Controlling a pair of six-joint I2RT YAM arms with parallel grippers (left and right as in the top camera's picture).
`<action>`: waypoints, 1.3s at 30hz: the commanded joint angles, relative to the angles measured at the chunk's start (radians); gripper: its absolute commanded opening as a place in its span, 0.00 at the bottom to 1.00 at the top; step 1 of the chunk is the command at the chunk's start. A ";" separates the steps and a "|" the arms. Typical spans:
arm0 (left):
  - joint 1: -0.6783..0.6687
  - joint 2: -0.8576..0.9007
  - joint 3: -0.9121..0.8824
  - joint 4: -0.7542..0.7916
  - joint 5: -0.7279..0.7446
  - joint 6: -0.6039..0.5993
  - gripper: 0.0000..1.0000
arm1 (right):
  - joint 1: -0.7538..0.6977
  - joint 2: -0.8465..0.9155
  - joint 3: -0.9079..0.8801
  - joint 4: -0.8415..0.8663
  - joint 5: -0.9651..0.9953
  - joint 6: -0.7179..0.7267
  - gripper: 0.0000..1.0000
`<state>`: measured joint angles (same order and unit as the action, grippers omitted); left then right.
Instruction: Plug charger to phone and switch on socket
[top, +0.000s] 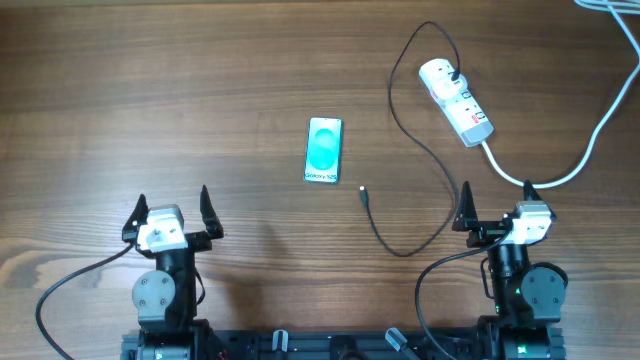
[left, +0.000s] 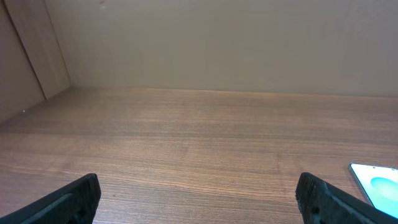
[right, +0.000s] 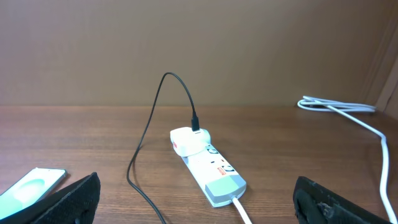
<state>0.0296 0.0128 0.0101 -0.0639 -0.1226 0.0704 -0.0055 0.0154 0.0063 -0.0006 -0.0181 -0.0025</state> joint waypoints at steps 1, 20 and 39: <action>0.008 -0.006 -0.005 0.000 0.002 0.012 1.00 | -0.005 -0.011 -0.001 0.003 -0.005 -0.008 1.00; 0.008 -0.006 -0.005 0.000 0.002 0.012 1.00 | -0.005 -0.011 -0.001 0.003 -0.005 -0.009 1.00; 0.008 -0.006 -0.005 0.000 0.002 0.012 1.00 | -0.005 -0.011 -0.001 0.003 -0.005 -0.009 1.00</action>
<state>0.0296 0.0128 0.0101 -0.0639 -0.1226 0.0704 -0.0055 0.0154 0.0063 -0.0006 -0.0181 -0.0025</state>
